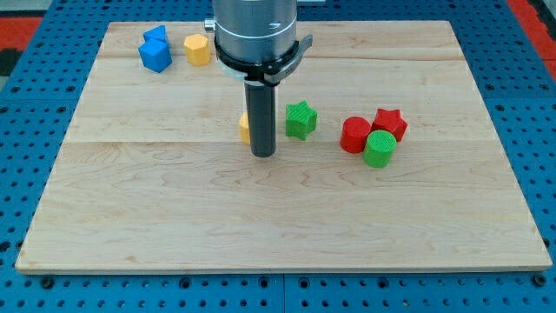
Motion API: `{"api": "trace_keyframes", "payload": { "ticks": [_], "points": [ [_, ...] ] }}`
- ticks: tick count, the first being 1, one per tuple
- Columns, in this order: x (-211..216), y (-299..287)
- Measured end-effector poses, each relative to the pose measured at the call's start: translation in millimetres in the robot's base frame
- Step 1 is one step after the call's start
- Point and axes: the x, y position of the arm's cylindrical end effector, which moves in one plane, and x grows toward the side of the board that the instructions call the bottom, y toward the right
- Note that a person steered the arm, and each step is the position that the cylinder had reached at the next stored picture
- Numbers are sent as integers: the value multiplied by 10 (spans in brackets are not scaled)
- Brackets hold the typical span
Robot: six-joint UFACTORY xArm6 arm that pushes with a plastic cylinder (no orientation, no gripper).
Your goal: Keep the yellow heart at the bottom left of the yellow hexagon
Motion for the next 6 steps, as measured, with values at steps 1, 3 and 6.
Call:
{"api": "trace_keyframes", "payload": {
  "ticks": [1, 3, 6],
  "points": [
    [-303, -202],
    [-657, -159],
    [-1387, -1136]
  ]
}}
